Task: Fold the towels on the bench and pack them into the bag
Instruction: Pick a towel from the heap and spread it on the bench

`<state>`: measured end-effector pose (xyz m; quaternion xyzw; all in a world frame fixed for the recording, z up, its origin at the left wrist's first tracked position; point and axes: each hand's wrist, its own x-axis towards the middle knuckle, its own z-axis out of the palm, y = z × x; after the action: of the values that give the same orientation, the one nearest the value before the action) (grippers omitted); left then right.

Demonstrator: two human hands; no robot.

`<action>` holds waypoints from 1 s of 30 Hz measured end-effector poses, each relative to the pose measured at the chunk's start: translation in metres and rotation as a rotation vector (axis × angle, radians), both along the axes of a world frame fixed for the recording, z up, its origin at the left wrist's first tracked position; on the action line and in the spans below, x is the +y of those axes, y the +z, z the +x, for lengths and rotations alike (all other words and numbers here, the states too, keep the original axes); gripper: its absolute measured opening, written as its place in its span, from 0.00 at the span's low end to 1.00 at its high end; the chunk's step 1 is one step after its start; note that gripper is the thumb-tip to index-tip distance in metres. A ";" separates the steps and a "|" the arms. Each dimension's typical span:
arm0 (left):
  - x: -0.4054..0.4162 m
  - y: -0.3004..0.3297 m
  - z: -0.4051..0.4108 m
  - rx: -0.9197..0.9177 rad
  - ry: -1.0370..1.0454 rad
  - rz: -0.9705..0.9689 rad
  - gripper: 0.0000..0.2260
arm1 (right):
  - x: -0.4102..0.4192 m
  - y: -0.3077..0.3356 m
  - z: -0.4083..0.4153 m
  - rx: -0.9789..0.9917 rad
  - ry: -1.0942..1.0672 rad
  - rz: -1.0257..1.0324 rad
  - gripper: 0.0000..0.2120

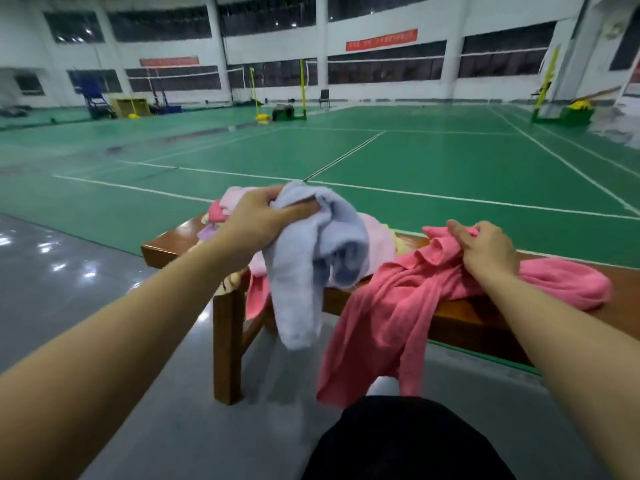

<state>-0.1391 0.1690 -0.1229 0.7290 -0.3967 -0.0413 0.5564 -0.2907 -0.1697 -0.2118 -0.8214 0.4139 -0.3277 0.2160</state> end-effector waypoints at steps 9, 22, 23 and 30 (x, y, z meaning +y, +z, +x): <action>-0.082 0.029 0.096 -0.484 0.458 0.728 0.30 | -0.008 0.015 -0.010 -0.018 -0.033 -0.027 0.26; -0.173 -0.042 -0.005 -0.637 0.205 0.527 0.31 | -0.015 0.027 -0.016 -0.149 -0.018 -0.022 0.23; -0.180 -0.054 -0.021 -0.492 0.057 0.509 0.31 | -0.016 0.029 -0.016 -0.164 -0.019 -0.015 0.23; -0.190 -0.081 -0.063 0.285 -0.426 0.283 0.15 | -0.033 0.046 -0.031 -0.269 -0.066 0.012 0.29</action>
<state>-0.2024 -0.0208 -0.2040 0.6864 -0.4490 -0.3139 0.4782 -0.3220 -0.2026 -0.1654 -0.7546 0.4099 -0.4392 0.2638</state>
